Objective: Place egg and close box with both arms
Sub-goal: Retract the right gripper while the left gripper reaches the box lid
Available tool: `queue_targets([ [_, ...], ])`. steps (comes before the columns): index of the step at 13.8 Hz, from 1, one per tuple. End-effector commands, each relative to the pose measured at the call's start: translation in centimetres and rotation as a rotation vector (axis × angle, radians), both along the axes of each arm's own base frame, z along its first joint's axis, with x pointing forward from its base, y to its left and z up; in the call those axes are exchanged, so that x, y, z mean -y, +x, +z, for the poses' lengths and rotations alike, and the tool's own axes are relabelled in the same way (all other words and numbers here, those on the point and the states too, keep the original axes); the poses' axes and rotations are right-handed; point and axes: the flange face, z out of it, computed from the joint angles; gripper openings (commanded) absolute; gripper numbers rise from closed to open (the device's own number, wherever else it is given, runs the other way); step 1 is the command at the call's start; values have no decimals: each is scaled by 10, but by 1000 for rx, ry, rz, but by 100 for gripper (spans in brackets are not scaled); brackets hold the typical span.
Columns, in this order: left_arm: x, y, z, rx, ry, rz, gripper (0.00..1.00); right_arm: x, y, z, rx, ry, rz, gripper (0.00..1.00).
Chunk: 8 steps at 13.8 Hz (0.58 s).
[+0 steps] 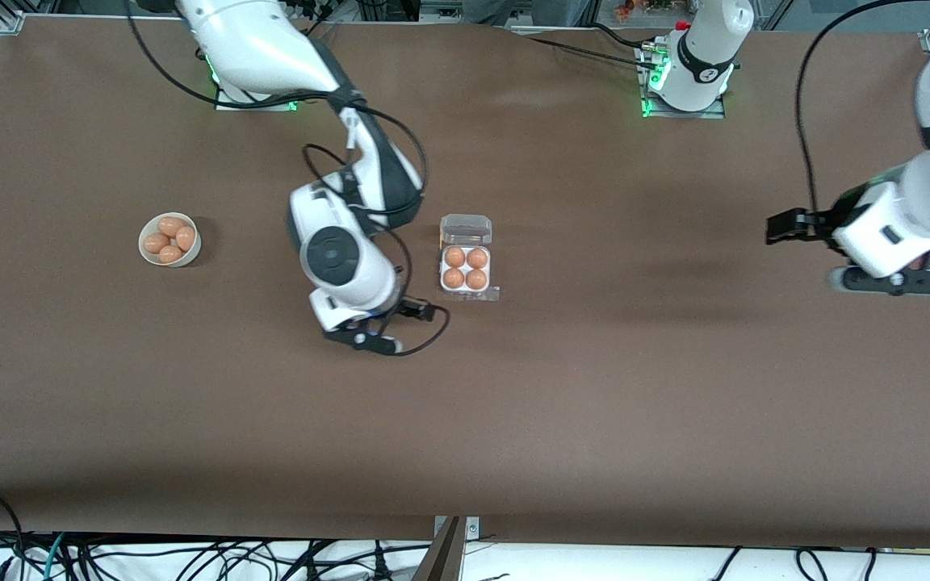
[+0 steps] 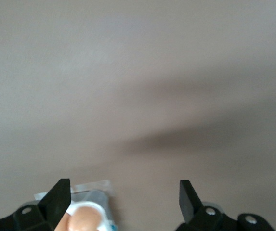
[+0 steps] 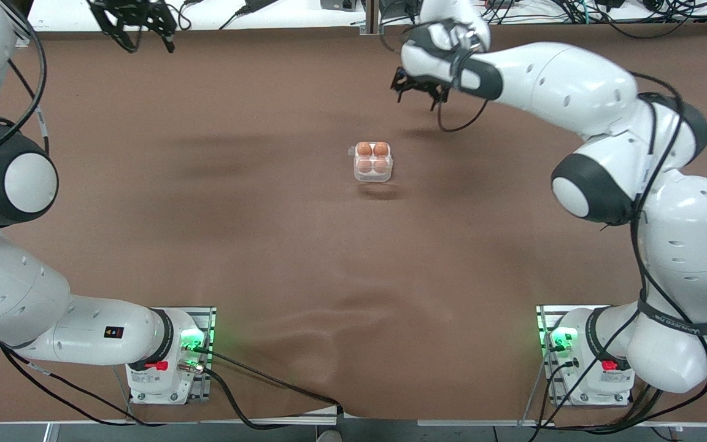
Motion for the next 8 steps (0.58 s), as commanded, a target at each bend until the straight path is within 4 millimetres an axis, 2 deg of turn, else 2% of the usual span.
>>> queue_targets([
  [1, 62, -6, -20, -74, 17, -12, 55, 49, 9, 41, -35, -11, 33, 100],
  [3, 98, -19, -41, -166, 56, -29, 35, 84, 18, 55, -43, -38, 67, 100],
  [5, 131, -31, -55, -239, 39, -50, 23, 115, 24, 67, -51, -56, 85, 100],
  [6, 139, -35, -60, -280, -5, -36, 19, 126, 24, 71, -47, -59, 113, 100],
  [8, 153, -40, -76, -375, -89, -13, 12, 167, 17, 90, -38, -103, 156, 100],
])
